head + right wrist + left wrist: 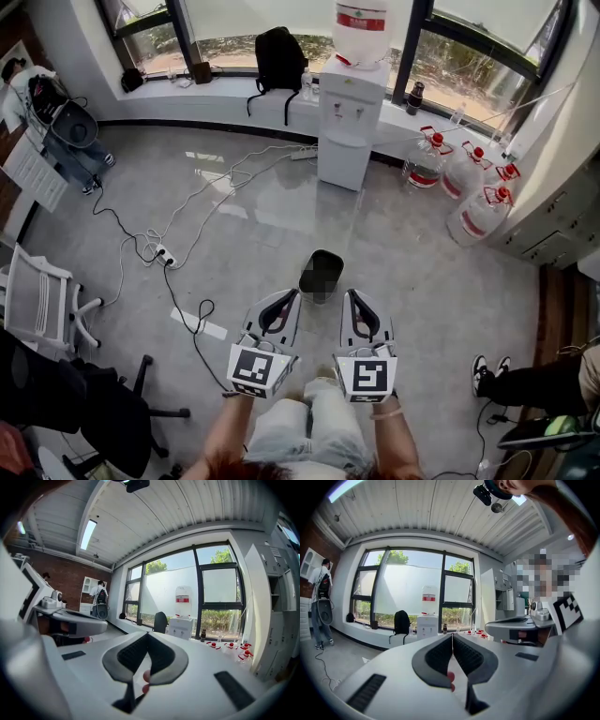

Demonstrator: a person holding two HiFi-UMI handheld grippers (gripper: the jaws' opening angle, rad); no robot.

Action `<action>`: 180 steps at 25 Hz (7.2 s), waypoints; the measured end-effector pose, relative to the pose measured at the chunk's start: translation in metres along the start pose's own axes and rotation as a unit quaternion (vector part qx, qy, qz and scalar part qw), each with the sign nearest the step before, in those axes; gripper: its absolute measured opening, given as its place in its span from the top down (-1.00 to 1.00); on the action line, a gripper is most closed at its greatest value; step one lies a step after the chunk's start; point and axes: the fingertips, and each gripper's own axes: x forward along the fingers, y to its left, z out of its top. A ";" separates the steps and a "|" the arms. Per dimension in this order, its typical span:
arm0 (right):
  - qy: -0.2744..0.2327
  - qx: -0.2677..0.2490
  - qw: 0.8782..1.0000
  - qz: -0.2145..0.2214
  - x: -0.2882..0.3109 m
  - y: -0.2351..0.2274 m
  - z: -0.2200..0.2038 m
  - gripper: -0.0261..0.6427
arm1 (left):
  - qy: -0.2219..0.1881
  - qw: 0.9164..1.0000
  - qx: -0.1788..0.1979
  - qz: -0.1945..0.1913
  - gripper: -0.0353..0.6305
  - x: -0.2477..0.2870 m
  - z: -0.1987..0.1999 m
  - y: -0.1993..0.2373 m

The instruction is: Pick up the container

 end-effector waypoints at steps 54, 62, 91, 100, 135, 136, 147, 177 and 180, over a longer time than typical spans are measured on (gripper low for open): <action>0.047 -0.059 0.997 0.025 0.155 0.036 -0.588 0.84 | 0.006 0.999 -0.011 -0.035 0.84 0.166 -0.561 0.087; 0.083 -0.058 0.994 0.046 0.160 0.048 -0.645 0.84 | 0.044 0.998 -0.034 -0.030 0.84 0.175 -0.620 0.095; 0.317 -0.057 0.938 0.131 0.196 0.058 -0.850 0.50 | 0.098 0.994 -0.047 -0.020 0.73 0.174 -0.704 0.103; 0.331 -0.031 0.933 0.137 0.205 0.058 -0.869 0.44 | 0.118 0.991 -0.047 -0.029 0.67 0.185 -0.733 0.102; 0.273 -0.025 0.953 0.130 0.212 0.075 -0.869 0.36 | 0.208 0.965 -0.100 -0.125 0.33 0.241 -0.845 0.109; 0.269 -0.028 0.954 0.130 0.210 0.077 -0.866 0.36 | 0.204 0.966 -0.097 -0.123 0.33 0.237 -0.841 0.109; 0.204 -0.033 0.976 0.070 0.192 0.071 -0.824 0.36 | 0.134 0.983 -0.074 -0.097 0.33 0.205 -0.785 0.106; 0.105 -0.184 0.977 -0.007 0.203 0.035 -0.709 0.34 | 0.039 0.996 -0.034 -0.073 0.34 0.218 -0.659 0.117; 0.096 -0.186 0.978 -0.016 0.205 0.030 -0.698 0.34 | 0.035 0.996 -0.032 -0.075 0.34 0.222 -0.649 0.118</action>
